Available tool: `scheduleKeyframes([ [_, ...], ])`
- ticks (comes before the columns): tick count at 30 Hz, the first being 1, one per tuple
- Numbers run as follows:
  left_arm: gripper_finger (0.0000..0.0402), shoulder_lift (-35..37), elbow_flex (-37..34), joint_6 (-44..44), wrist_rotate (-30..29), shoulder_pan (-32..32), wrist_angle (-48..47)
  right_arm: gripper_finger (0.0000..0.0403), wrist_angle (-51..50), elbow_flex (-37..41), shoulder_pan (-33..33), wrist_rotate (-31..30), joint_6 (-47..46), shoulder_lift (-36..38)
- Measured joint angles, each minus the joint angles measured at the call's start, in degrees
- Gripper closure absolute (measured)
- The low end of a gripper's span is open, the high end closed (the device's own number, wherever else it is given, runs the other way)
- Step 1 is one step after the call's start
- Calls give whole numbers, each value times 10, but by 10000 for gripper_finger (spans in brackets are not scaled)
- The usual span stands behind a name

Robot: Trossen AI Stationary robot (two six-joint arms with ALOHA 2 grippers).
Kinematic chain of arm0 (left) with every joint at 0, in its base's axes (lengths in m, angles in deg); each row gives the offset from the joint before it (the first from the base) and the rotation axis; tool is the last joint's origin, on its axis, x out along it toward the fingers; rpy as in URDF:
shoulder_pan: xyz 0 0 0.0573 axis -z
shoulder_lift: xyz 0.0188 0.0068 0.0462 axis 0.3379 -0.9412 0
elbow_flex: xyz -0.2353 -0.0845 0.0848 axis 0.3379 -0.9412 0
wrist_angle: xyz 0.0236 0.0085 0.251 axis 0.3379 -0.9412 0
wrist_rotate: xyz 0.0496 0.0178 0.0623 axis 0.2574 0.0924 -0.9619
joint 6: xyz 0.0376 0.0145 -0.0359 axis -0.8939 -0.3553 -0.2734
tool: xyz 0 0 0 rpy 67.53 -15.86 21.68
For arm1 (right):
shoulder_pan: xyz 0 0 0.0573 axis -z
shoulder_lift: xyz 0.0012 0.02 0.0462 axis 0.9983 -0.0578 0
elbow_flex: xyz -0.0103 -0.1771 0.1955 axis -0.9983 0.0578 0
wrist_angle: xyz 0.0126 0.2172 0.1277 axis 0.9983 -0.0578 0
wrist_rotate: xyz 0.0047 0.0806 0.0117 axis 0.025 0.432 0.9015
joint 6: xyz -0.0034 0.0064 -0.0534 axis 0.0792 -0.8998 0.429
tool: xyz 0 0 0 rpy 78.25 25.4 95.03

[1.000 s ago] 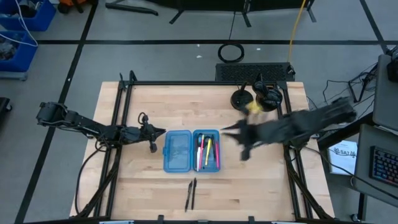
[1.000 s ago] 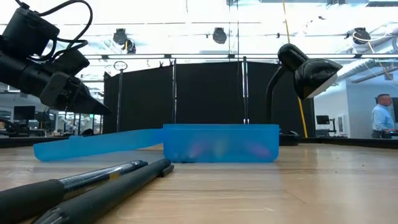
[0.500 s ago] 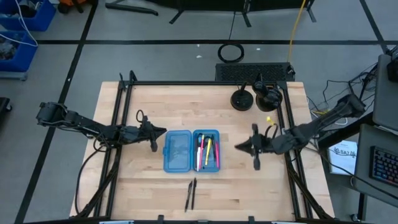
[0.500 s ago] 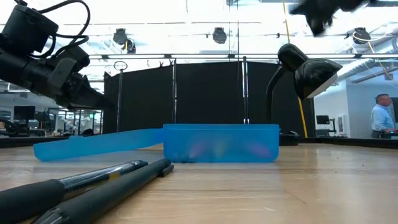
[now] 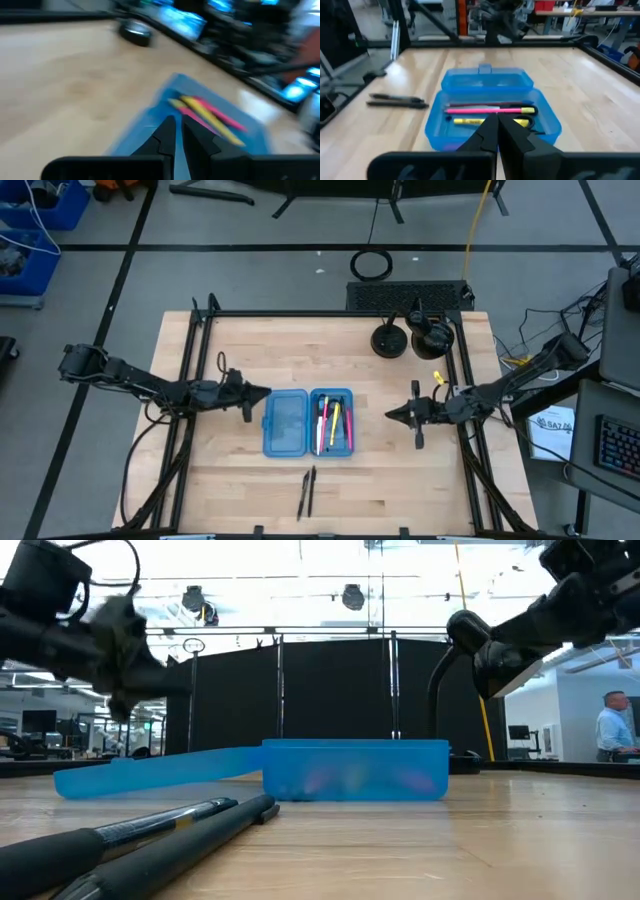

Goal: Pick & place school supplies into a supply box
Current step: Put the left black pen into the blue supply box

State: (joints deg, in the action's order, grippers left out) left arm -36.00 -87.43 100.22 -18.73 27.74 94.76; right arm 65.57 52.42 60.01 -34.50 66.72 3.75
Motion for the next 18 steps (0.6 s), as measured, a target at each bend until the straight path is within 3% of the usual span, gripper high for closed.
scheduleKeyframes([
  [3, 371, 0, 62, 0, 26, 34, -66, 399, 67, 40, 0, 0, -3, 0],
  [8, 371, -20, 271, 79, -72, 133, -399, 399, 183, 110, -2, 1, -21, 1],
  [12, 371, -100, 441, 231, -139, 230, -632, 399, 130, 109, -8, 11, -30, -4],
  [18, 371, -271, 624, 387, -156, 312, -756, 399, 138, 110, -17, 35, -19, -3],
])
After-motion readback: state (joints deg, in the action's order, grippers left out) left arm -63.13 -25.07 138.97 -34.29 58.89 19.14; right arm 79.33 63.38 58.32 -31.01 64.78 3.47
